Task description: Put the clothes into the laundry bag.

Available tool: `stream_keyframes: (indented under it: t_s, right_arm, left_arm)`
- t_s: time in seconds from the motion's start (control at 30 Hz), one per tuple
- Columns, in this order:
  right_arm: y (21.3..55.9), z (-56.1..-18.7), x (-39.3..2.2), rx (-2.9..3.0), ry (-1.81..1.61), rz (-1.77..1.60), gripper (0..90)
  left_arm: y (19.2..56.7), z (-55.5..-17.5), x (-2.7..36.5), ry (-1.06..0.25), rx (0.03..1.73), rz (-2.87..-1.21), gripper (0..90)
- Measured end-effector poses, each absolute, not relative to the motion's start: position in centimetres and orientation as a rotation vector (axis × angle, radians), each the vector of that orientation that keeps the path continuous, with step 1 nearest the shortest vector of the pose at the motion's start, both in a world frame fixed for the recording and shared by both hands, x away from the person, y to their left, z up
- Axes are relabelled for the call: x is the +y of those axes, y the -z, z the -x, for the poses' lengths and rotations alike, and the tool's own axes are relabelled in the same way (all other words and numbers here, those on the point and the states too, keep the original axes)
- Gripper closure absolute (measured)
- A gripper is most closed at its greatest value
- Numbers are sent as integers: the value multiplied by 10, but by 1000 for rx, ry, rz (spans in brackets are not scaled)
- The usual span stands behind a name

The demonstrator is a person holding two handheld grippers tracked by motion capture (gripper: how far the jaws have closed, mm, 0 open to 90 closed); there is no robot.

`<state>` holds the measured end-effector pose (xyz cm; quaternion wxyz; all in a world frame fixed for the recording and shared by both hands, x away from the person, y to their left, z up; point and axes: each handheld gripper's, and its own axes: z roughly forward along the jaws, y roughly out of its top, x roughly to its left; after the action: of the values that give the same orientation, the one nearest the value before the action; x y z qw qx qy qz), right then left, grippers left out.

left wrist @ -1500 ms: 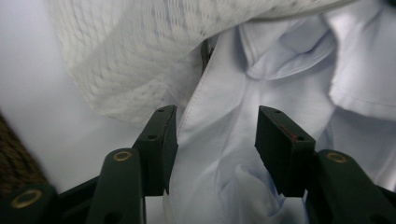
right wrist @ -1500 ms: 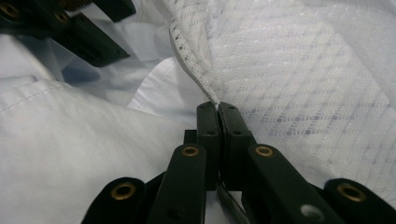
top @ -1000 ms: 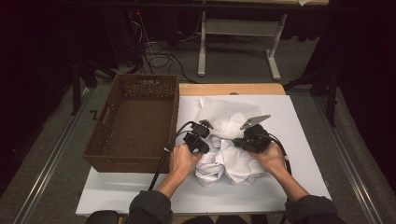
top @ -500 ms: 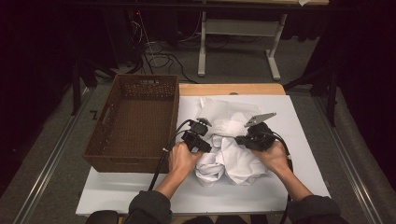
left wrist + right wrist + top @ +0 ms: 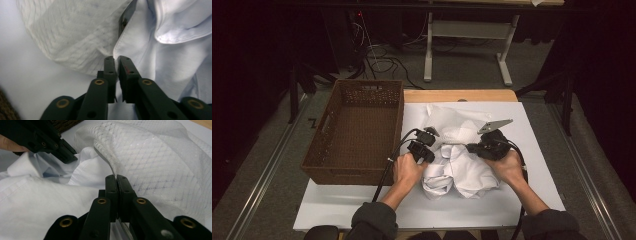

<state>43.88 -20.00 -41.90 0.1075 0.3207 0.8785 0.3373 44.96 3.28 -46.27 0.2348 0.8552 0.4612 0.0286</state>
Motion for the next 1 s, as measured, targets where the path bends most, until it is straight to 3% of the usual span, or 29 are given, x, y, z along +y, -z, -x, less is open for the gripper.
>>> stream_keyframes:
  t_s: [0.4,0.6,0.77,1.0]
  right_arm:
    - [408,-433,-184,2583,-1019,-836,896]
    - [408,-420,-176,2656,-985,-714,897]
    - [419,-421,-185,2697,-919,-765,892]
    - [430,-428,-190,2719,-854,-820,878]
  left_arm:
    - [439,-434,23,-102,1069,-2273,880]
    - [446,-448,10,-173,1122,-2265,880]
    - [456,-458,12,-150,1177,-2260,865]
    - [442,-445,23,-160,1176,-2238,613]
